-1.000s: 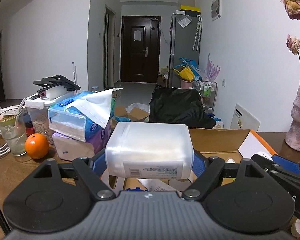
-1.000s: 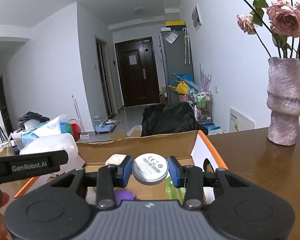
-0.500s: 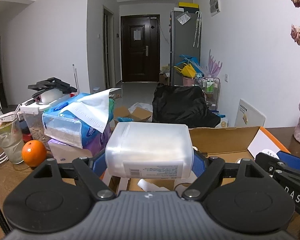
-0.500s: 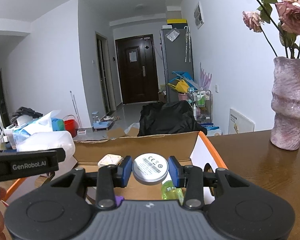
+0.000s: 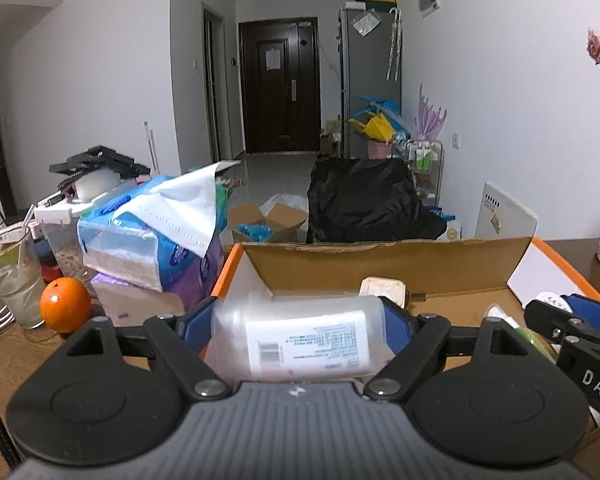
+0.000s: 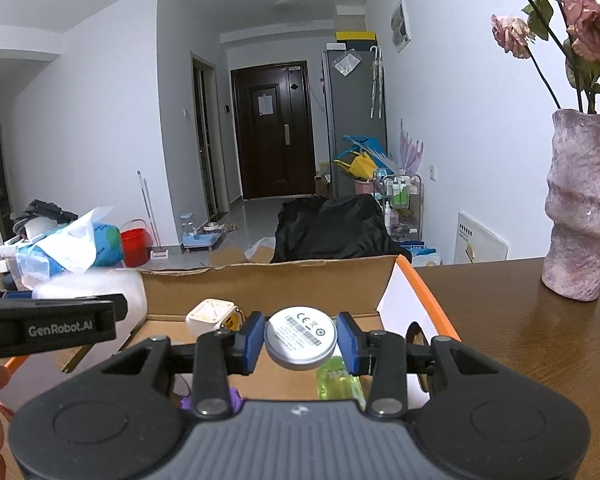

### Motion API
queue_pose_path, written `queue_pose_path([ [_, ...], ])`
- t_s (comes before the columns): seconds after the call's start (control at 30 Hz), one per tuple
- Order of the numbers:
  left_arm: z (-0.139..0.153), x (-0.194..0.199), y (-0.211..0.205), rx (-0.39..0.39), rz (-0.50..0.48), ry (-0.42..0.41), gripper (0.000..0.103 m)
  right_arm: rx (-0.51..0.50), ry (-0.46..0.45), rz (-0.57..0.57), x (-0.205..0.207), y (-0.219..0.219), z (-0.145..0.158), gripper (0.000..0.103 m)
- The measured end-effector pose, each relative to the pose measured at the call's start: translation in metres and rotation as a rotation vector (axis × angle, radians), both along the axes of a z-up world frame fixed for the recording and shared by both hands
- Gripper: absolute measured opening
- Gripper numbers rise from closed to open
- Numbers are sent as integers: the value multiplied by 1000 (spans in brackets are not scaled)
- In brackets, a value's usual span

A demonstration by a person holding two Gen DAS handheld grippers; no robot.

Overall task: Organize rigid objects
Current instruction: 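Lower the plastic box and round cap into the box and open both tools, then withdraw both tools upward from the box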

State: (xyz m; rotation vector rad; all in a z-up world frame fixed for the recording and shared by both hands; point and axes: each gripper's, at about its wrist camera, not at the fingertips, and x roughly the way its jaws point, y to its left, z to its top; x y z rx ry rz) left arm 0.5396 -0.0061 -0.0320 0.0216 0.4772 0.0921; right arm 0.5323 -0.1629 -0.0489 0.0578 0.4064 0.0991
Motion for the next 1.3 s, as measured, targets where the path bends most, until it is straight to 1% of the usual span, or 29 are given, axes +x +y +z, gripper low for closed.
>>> queue_pose_path([
  [0.03, 0, 0, 0, 2, 1, 0, 87, 1, 4, -1, 0, 0, 0, 39],
  [0.1, 0, -1, 2, 0, 4, -4, 95, 2, 10, -5, 0, -2, 0, 39],
  [0.13, 1, -2, 2, 2, 10, -10, 101, 2, 10, -12, 0, -2, 0, 41],
  [0.17, 1, -3, 2, 8, 17, -16, 102, 1, 12, -16, 1, -3, 0, 50],
  [0.2, 1, -3, 1, 12, 20, -18, 102, 1, 14, -21, 1, -3, 0, 56],
  [0.27, 1, -3, 2, 13, 25, -18, 103, -2, 3, -38, -1, -4, 1, 78],
  [0.3, 1, -2, 3, 12, 27, -16, 103, -2, -3, -44, -2, -5, 1, 81],
  [0.37, 1, -2, 4, 9, 32, -13, 103, -2, -9, -53, -3, -5, 2, 92],
  [0.47, 2, -2, 6, 3, 36, -13, 103, -6, -7, -61, -4, -6, 1, 100],
  [0.63, 2, -2, 7, -2, 39, -15, 103, -14, -2, -64, -4, -5, 1, 101],
  [0.83, 5, -7, 10, -20, 47, -19, 103, -16, -17, -74, -7, -5, 4, 103],
  [1.0, 7, -15, 10, -16, 52, -25, 103, -22, -26, -84, -18, -7, 6, 103],
  [1.3, 10, -39, 9, -12, 45, -41, 103, -35, -26, -113, -41, -14, 6, 103],
])
